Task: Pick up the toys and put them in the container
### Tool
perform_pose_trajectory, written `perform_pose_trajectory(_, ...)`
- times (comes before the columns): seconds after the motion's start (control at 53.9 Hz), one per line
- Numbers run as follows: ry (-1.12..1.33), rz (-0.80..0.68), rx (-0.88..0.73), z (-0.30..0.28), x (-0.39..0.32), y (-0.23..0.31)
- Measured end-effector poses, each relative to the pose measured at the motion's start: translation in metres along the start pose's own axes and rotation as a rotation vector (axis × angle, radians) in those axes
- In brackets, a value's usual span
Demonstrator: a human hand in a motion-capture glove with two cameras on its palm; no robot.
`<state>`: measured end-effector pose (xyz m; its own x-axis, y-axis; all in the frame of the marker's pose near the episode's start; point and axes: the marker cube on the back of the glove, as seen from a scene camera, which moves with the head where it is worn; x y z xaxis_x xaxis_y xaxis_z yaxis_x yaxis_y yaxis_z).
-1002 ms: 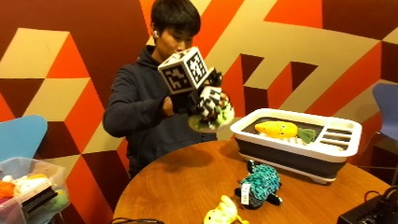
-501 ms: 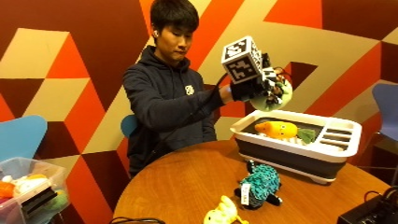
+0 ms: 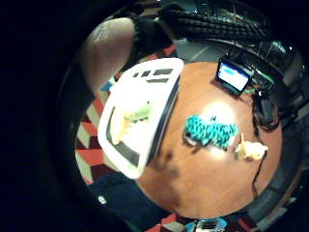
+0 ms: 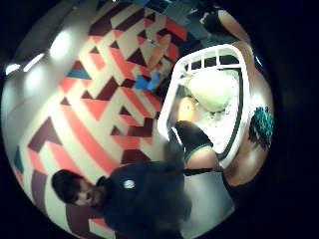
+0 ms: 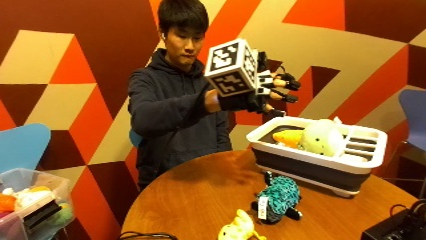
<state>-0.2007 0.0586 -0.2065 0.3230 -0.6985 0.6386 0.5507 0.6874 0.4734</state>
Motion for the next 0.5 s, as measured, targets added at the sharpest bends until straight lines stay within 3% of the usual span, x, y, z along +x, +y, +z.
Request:
perform_pose_trajectory(0.167,0.267,0.182,0.035,-0.071,0.067,0.035)
perform_pose_trajectory(0.315,0.684,0.34,-0.176,-0.087,0.145,0.059)
perform_pose_trajectory(0.501,0.84,0.446,-0.383,-0.064,0.208,0.063)
